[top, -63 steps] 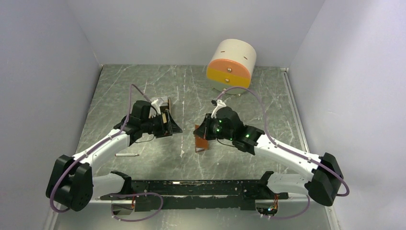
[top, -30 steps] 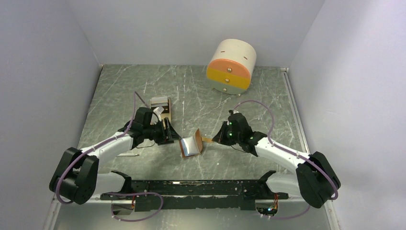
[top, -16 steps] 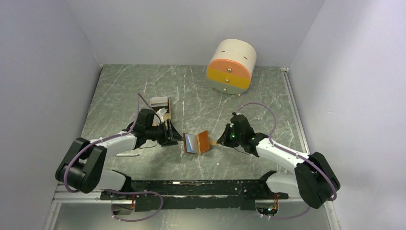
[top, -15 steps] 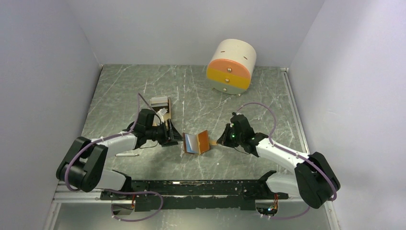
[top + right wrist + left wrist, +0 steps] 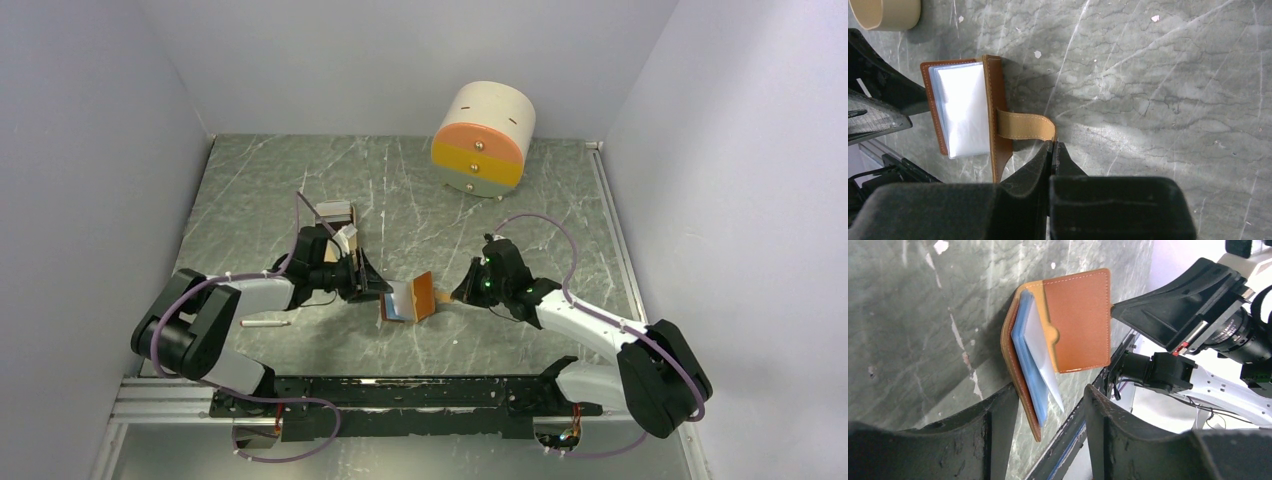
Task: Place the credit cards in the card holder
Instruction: Open the card holder at the center of the board.
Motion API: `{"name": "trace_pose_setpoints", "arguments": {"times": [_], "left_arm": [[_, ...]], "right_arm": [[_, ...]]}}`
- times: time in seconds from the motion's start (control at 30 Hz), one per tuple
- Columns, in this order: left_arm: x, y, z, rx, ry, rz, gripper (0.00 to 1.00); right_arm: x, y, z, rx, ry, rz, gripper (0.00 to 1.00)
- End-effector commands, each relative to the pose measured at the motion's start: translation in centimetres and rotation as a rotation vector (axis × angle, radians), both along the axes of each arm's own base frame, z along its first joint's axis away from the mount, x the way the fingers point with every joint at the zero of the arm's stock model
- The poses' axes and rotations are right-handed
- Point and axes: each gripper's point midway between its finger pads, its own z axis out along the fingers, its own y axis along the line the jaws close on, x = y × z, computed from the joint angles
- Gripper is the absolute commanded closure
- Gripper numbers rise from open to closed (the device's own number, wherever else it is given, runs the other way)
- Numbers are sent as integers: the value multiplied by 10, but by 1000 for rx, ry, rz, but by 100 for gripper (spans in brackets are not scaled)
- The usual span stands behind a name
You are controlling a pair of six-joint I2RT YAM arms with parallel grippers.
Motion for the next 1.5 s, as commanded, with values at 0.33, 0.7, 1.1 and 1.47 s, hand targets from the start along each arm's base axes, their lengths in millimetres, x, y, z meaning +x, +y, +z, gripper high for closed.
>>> {"name": "trace_pose_setpoints", "arguments": {"times": [0.33,0.7,1.1,1.47], "left_arm": [[-2,-14,22,-69,-86,-50,91],[1,-5,28,31,-97,-25,91],[-6,5,14,89,-61,1,91],[-8,25,-17,235,-13,48,90]], "right_arm": [[1,2,14,12,2,11,76],[-1,27,73,117,-75,88,47],[-15,77,51,56,-48,201,47],[-8,65,23,-38,-23,169,42]]}}
